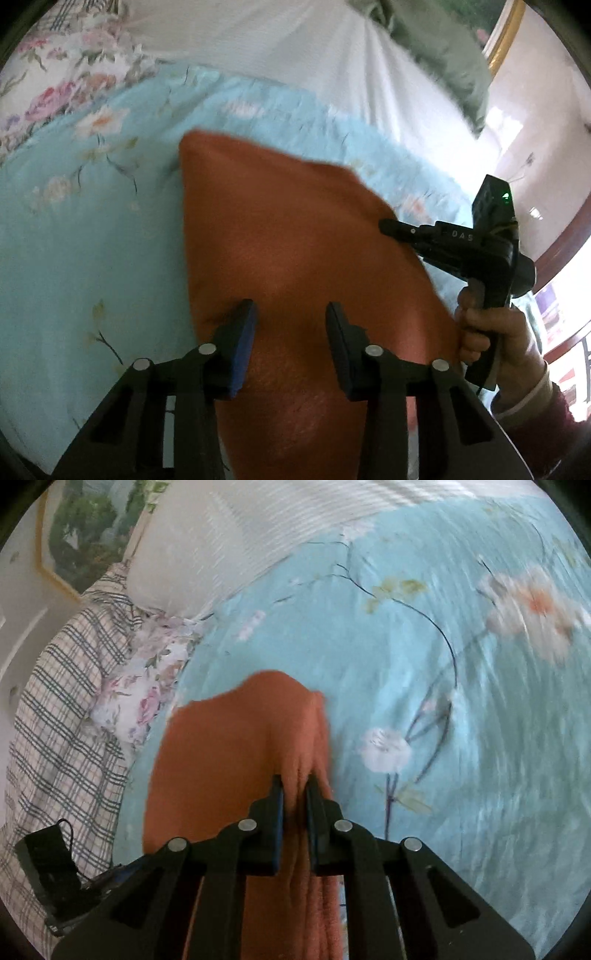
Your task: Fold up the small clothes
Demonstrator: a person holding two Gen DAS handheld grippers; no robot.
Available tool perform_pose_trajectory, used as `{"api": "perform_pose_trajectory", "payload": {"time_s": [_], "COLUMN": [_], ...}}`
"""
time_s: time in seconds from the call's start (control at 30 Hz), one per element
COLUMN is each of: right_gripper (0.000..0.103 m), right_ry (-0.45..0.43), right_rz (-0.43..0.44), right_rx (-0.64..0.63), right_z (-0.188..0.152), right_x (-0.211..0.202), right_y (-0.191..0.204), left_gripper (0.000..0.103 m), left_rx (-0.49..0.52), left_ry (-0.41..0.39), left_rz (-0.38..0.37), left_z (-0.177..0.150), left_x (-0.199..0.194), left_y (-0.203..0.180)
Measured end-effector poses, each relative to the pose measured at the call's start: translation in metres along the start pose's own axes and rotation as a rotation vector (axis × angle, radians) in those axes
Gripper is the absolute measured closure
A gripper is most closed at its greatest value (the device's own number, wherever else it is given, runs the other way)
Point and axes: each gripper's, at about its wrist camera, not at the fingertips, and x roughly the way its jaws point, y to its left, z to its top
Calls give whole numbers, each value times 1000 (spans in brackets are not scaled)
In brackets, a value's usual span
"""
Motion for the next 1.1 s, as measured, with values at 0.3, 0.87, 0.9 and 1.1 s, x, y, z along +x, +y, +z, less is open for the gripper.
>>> {"api": "perform_pose_trajectory", "payload": {"time_s": [0.3, 0.87, 0.9, 1.1], "right_gripper": [84, 57, 57, 57], "right_ry": [9, 46, 23, -12], "right_rz": [-57, -2, -18, 84], "right_rx": [-13, -63, -64, -112], "right_z": [2, -80, -83, -62], "right_x": [-7, -80, -83, -76], "right_y": [15, 27, 27, 60], "left_gripper": [67, 67, 67, 67], "left_rx": [63, -43, -25, 55], "left_ry": [-8, -56, -50, -24], "left_rz": [33, -125, -128, -106], "left_z": [-6, -30, -33, -45], "left_x": [1, -61, -62, -54], "left_y": [-4, 5, 0, -17]}}
